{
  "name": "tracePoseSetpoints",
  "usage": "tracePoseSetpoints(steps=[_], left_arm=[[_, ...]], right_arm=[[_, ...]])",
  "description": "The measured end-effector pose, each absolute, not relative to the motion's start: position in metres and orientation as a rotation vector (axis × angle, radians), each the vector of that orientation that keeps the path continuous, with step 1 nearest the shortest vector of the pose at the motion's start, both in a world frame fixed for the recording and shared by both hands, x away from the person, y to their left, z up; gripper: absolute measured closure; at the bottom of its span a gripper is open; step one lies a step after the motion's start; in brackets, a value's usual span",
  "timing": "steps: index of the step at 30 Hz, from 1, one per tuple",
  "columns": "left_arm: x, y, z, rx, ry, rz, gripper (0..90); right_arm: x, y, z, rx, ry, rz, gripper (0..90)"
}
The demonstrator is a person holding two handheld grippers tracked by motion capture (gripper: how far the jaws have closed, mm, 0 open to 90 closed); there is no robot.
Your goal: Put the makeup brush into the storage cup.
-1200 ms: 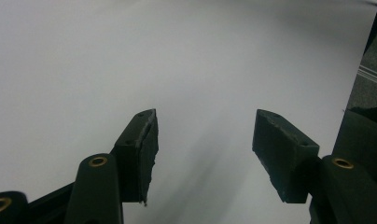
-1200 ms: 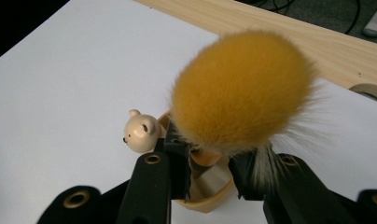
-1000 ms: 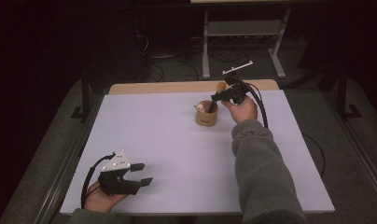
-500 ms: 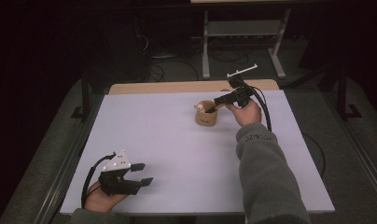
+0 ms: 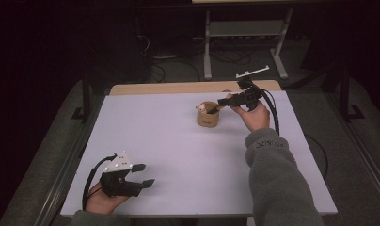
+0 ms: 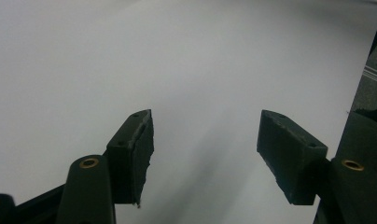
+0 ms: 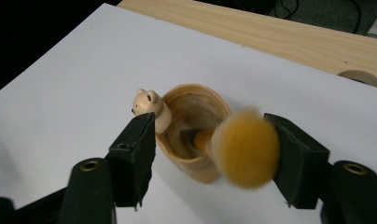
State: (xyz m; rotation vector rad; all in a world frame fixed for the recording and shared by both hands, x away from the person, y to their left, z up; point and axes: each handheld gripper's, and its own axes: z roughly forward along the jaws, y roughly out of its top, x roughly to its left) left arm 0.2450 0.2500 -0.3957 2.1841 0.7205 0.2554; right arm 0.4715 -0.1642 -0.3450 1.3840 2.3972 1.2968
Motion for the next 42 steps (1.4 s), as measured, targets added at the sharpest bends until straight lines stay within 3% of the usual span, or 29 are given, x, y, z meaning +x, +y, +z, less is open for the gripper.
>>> tracePoseSetpoints(steps=[42], left_arm=[[0.248,0.255,-0.395,2.146,0.788,0.282,31.6]], right_arm=[[0.408,-0.208,-0.364,1.347,2.386,1.322,27.1]])
